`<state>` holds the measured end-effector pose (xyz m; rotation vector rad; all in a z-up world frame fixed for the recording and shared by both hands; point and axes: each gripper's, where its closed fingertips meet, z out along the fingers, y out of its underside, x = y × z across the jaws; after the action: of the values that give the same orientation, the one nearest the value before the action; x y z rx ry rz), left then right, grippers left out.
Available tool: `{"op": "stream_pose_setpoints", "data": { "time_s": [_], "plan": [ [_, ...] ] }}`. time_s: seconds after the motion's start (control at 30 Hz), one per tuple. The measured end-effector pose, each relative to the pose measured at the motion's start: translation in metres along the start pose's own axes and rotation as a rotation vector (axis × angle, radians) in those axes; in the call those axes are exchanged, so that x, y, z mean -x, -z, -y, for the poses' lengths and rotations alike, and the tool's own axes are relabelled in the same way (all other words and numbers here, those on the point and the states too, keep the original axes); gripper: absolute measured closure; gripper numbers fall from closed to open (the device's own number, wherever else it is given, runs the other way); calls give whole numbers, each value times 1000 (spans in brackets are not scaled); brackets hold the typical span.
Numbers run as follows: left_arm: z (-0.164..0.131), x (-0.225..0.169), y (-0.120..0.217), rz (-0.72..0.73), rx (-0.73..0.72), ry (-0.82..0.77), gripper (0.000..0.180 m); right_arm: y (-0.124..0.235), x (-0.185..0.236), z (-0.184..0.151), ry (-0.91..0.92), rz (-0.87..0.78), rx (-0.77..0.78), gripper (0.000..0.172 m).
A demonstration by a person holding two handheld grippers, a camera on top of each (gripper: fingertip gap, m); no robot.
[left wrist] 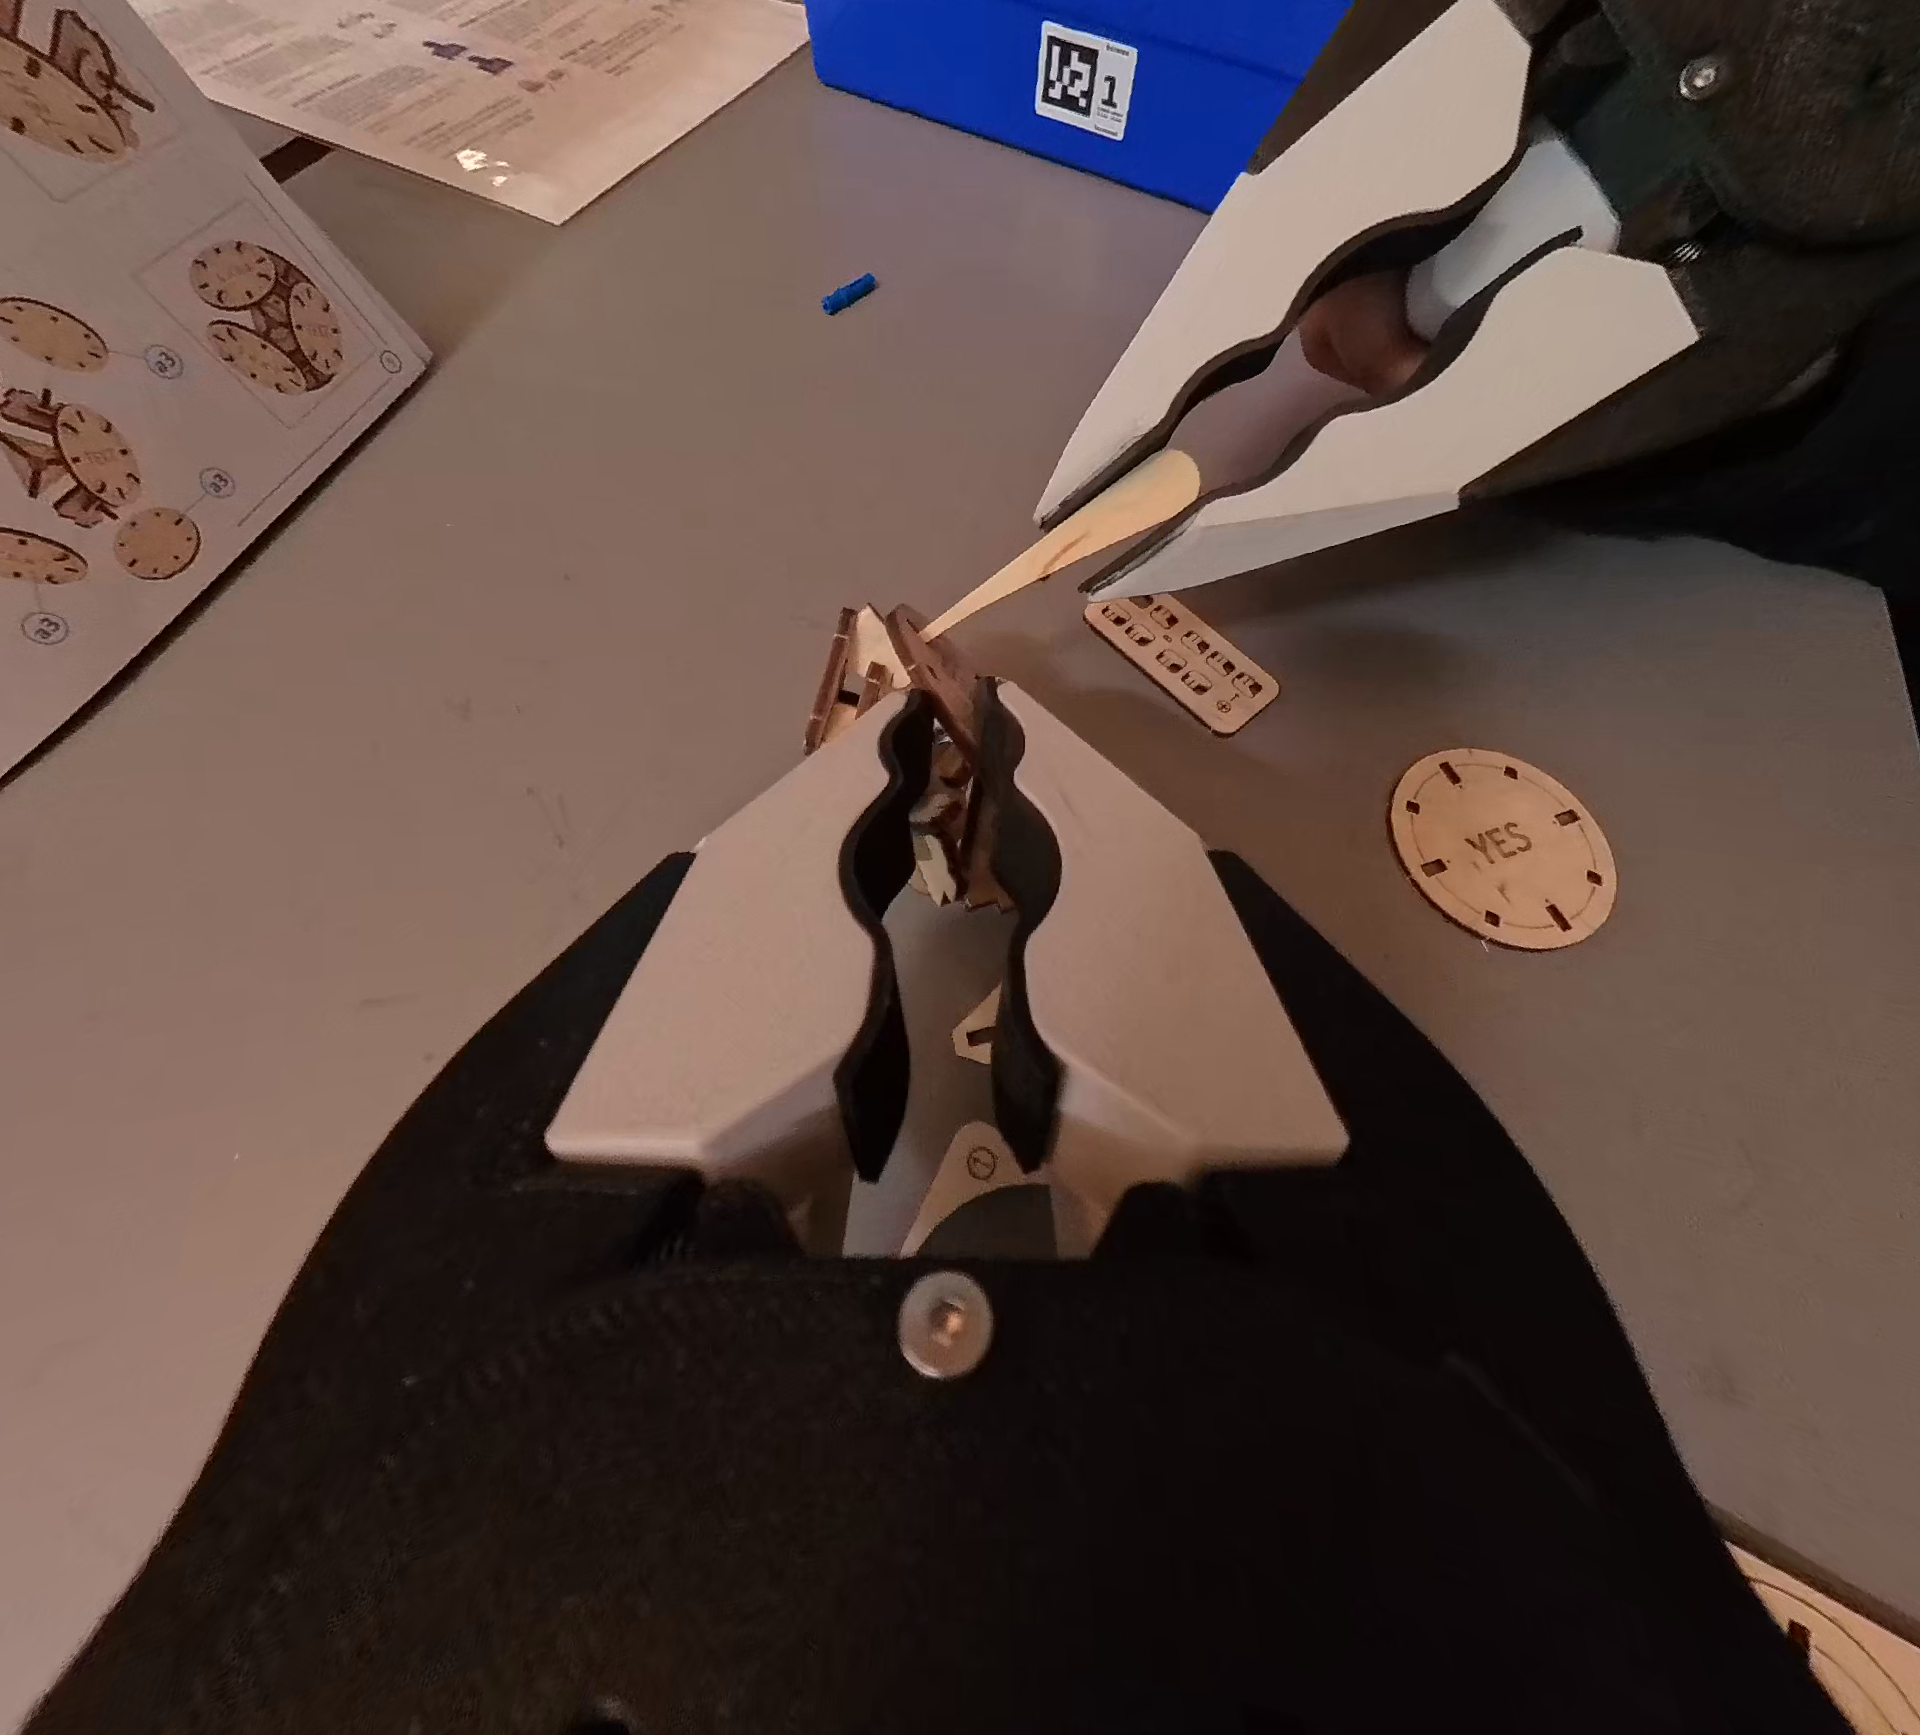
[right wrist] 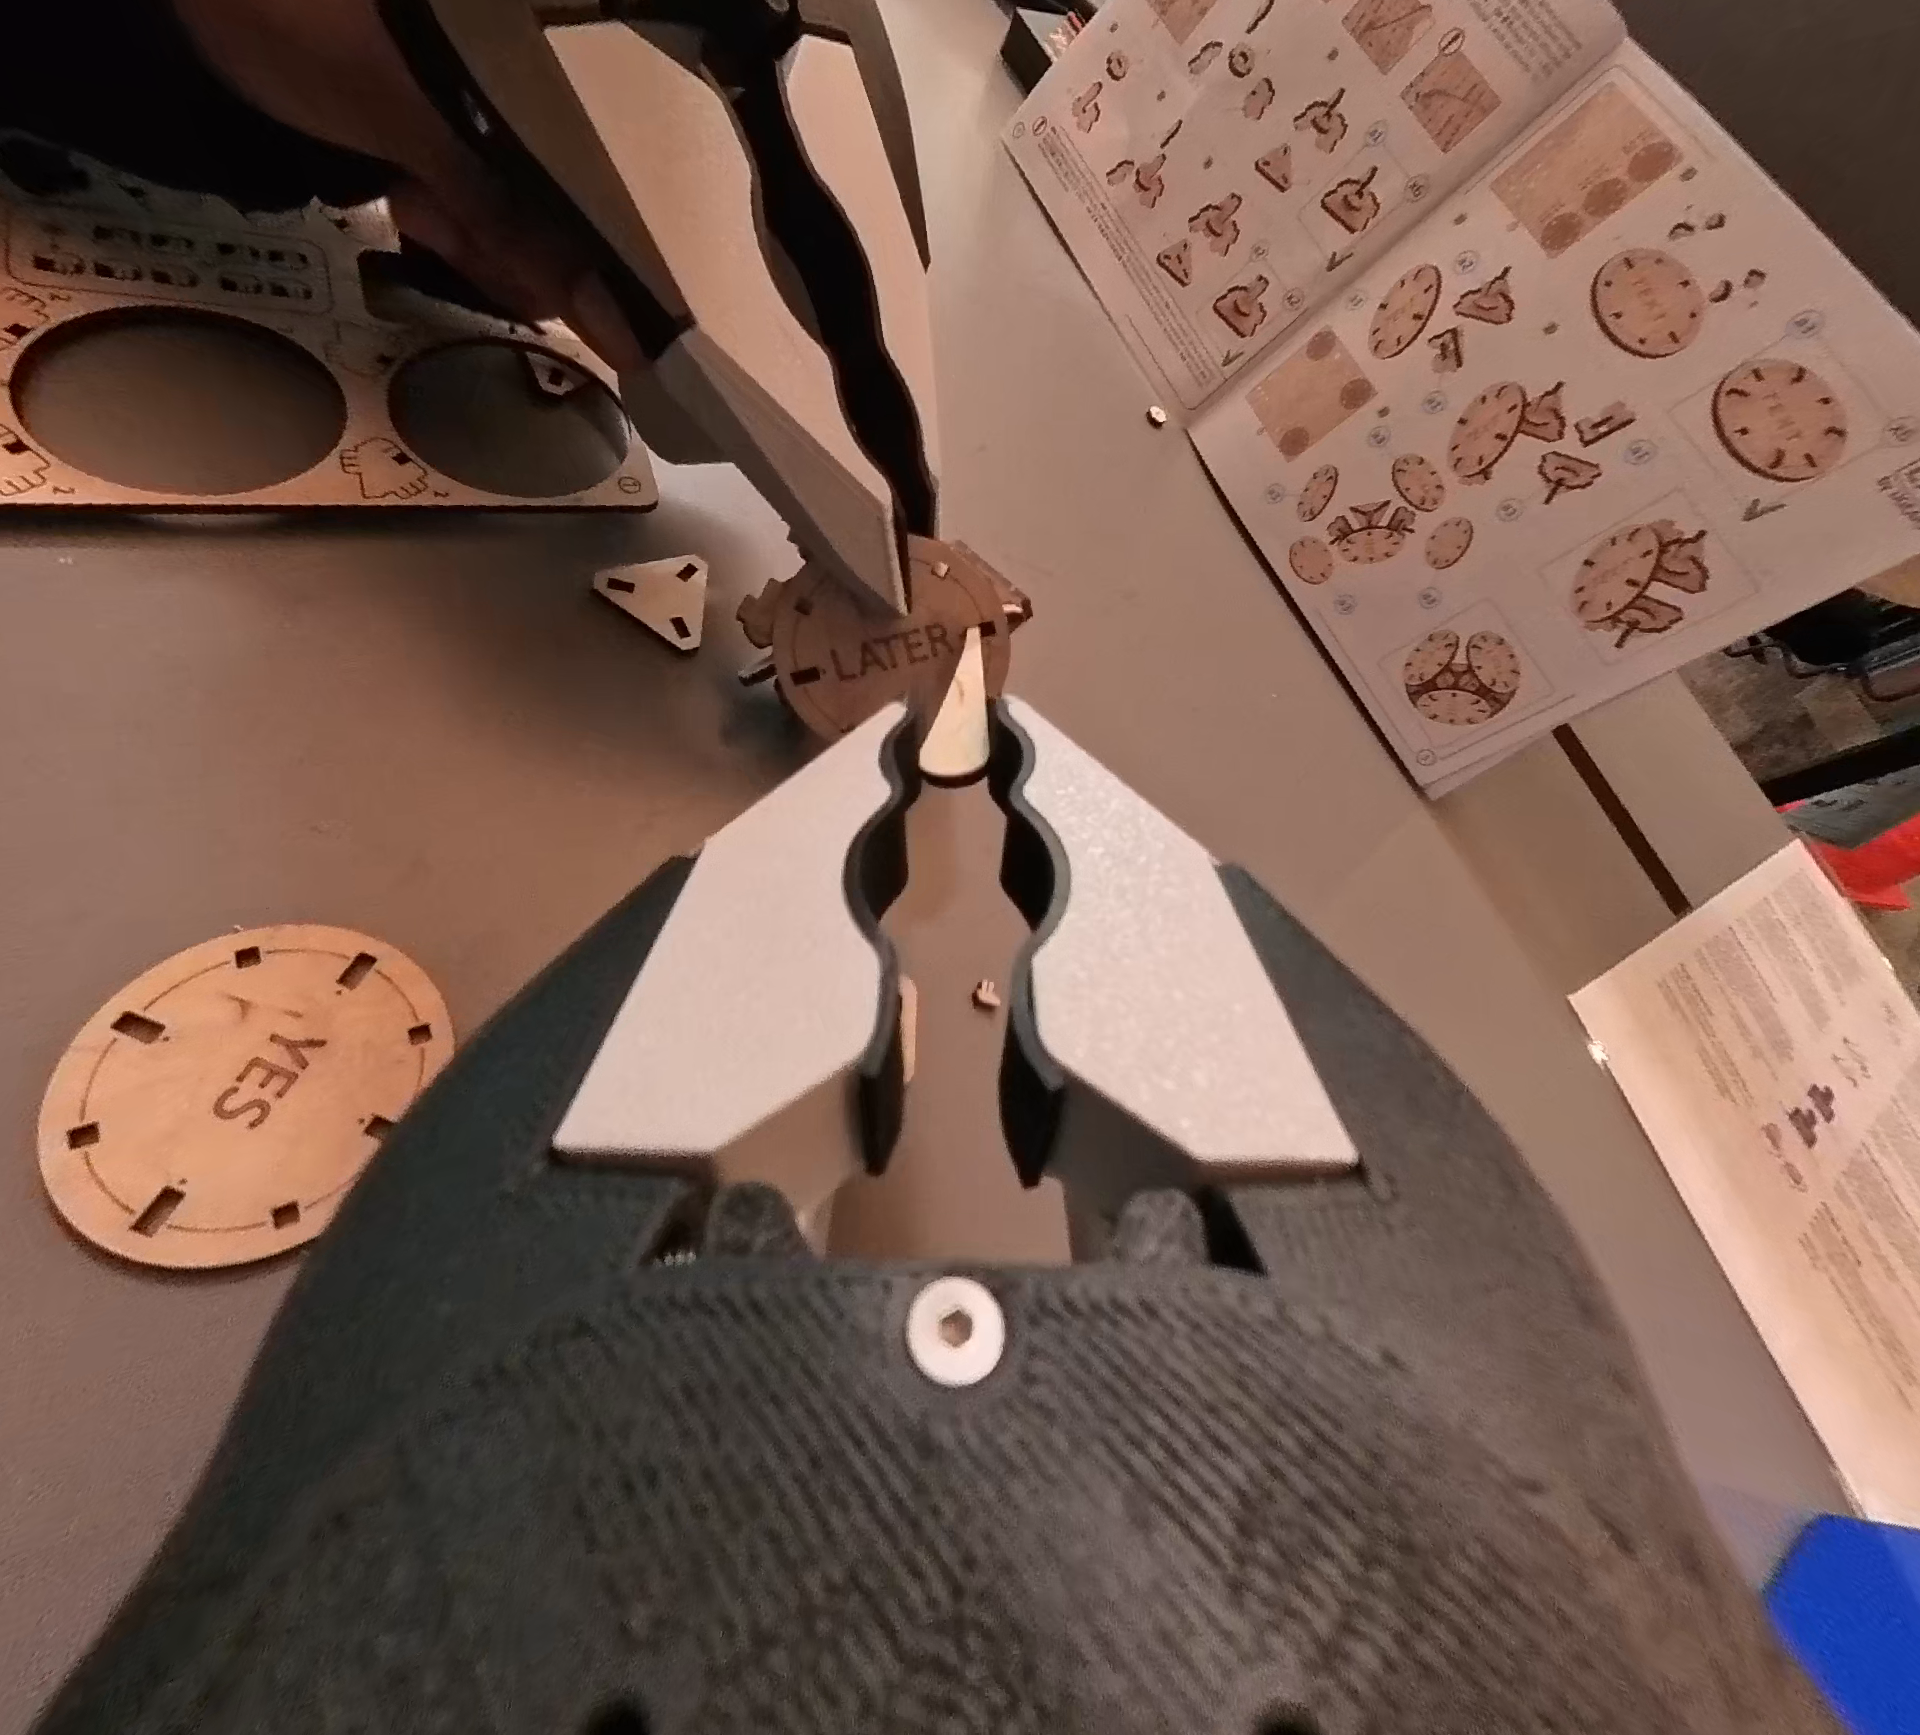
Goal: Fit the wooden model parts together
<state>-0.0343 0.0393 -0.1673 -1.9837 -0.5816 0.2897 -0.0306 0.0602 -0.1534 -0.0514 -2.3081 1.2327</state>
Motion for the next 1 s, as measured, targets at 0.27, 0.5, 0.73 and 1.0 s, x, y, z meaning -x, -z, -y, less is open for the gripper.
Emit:
{"op": "stream_pose_setpoints", "data": {
  "time_s": [0.27, 0.5, 0.73, 1.0],
  "plan": [
    [0, -1, -1, -12, -7, -9, 174, 0, 0, -2, -6, 11, 5, 161],
    [0, -2, 0, -44, -15, 26, 174, 0, 1, -2, 12, 14, 13, 161],
    [0, -3, -1, -43, -8, -15, 173, 1, 0, -3, 4, 35, 5, 161],
    [0, -16, -5, -105, 4, -52, 176, -3, 5, -7, 47, 115, 22, 161]
  ]
}}
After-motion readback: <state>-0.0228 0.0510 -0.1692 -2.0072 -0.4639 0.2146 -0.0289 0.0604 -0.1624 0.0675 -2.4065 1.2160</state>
